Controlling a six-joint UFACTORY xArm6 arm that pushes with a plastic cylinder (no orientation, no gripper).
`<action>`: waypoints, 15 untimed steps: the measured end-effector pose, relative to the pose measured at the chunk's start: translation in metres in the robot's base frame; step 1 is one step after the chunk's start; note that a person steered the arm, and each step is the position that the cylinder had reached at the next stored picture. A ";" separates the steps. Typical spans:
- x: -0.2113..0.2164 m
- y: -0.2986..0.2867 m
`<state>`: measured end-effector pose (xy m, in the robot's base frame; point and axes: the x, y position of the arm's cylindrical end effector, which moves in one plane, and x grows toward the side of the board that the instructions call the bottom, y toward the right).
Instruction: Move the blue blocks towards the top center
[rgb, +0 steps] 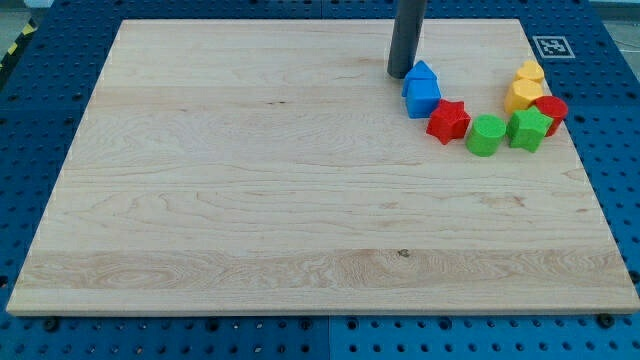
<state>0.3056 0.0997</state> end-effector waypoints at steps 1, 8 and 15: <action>-0.003 -0.006; 0.033 0.081; 0.081 0.023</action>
<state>0.3863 0.1228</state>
